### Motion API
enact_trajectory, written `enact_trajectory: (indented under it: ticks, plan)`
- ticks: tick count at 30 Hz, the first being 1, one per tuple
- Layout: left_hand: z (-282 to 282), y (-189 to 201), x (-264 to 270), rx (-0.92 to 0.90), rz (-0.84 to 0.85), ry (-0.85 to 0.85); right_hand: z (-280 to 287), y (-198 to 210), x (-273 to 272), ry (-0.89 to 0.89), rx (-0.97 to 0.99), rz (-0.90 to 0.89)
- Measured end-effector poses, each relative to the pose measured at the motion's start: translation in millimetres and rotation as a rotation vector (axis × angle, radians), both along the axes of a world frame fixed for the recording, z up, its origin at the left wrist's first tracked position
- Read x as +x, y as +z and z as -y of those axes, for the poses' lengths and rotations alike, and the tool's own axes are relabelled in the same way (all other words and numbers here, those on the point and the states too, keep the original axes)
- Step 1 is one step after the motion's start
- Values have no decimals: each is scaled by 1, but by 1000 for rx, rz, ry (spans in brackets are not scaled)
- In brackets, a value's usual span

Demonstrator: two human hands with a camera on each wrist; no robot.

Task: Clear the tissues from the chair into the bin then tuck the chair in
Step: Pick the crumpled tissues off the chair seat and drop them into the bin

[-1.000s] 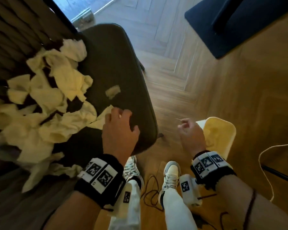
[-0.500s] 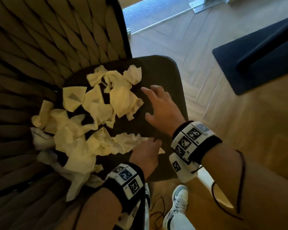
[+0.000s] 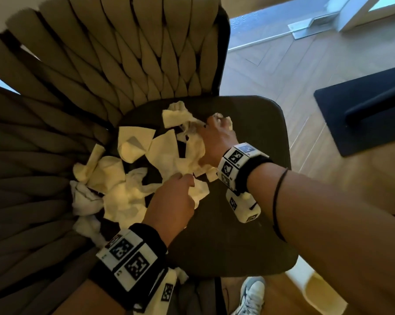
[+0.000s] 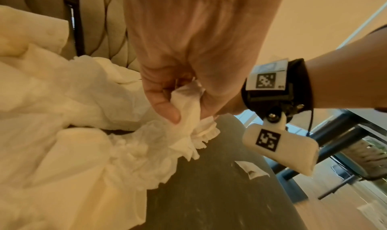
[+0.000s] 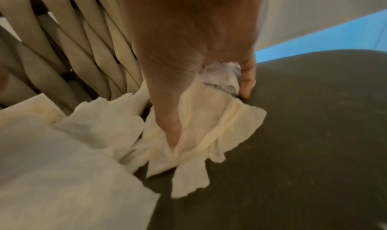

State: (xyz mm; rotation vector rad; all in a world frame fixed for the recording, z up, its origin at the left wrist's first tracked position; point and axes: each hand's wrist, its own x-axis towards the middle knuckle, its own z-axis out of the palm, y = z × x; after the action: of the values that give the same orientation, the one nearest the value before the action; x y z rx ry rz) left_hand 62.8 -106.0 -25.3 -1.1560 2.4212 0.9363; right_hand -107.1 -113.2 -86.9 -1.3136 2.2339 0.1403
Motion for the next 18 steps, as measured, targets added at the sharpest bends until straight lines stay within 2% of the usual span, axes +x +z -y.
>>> enact_trajectory:
  ticks: [5, 8, 12, 18]
  plan:
    - [5, -2, 3, 29, -38, 37, -15, 2, 7, -62, -145, 83]
    - [2, 5, -3, 42, -104, 29, -37, 11, 9, -181, -270, 195]
    - [-16, 24, -20, 86, -188, -11, -102, 40, 6, -474, -549, 322]
    - [-80, 57, -64, 241, -247, -205, -243, 75, 0, -948, -660, 289]
